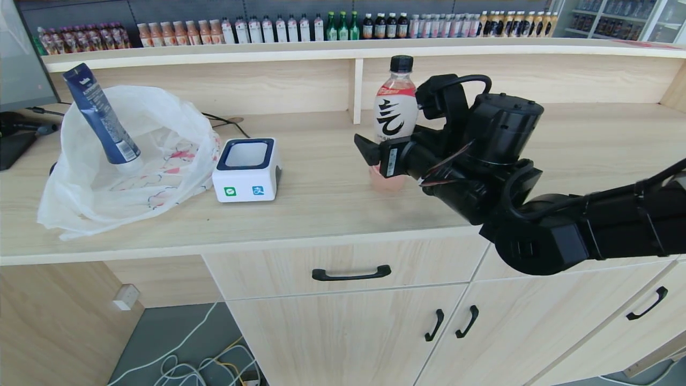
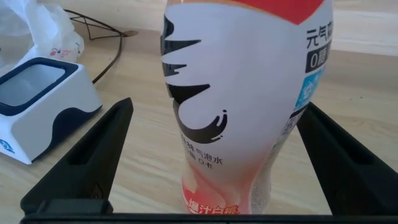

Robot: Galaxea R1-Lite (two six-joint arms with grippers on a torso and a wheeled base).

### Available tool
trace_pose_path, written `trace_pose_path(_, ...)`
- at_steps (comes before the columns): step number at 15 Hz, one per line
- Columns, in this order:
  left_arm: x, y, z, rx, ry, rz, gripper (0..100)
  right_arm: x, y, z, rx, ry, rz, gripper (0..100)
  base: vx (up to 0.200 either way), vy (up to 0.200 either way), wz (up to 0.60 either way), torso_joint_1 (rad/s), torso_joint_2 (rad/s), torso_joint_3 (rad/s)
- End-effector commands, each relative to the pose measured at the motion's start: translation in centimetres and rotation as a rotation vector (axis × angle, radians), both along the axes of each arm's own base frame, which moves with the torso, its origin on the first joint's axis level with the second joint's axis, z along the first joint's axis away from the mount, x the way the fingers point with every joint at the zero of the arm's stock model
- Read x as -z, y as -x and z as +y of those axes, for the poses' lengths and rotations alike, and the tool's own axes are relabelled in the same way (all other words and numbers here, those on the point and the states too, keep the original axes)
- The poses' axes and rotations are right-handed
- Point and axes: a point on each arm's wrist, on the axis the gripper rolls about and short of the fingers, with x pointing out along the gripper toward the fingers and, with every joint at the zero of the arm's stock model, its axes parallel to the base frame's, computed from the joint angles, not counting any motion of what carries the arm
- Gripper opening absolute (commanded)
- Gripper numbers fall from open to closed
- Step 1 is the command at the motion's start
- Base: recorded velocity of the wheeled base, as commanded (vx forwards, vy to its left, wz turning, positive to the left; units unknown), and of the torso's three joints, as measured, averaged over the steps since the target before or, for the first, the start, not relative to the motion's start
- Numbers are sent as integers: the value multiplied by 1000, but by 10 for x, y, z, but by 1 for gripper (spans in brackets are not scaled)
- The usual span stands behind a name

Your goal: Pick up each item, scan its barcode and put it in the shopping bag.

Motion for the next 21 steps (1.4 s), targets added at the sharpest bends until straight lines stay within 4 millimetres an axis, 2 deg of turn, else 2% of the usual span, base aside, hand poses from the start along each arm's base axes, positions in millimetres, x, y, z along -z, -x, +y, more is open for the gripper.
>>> trace_pose_path(1, 0, 0, 0, -1, 0, 0, 100, 7, -5, 3, 18, -2, 16, 100, 0, 0, 0, 0, 0, 0)
trace_pose_path(7, 0, 0, 0, -1, 0, 0, 100, 6, -19, 15, 58, -35, -4, 100, 0, 0, 0, 0, 0, 0)
trace_pose_path(16, 0, 0, 0, -1, 0, 0, 100, 8, -20, 15, 89, -36, 3, 100, 0, 0, 0, 0, 0, 0)
trace_pose_path(17, 0, 0, 0, -1, 0, 0, 100, 8, -20, 15, 91, -36, 3, 0, 0, 0, 0, 0, 0, 0)
trace_pose_path(21, 0, 0, 0, -1, 0, 0, 100, 7, -19, 16, 88, -38, 0, 0, 0, 0, 0, 0, 0, 0)
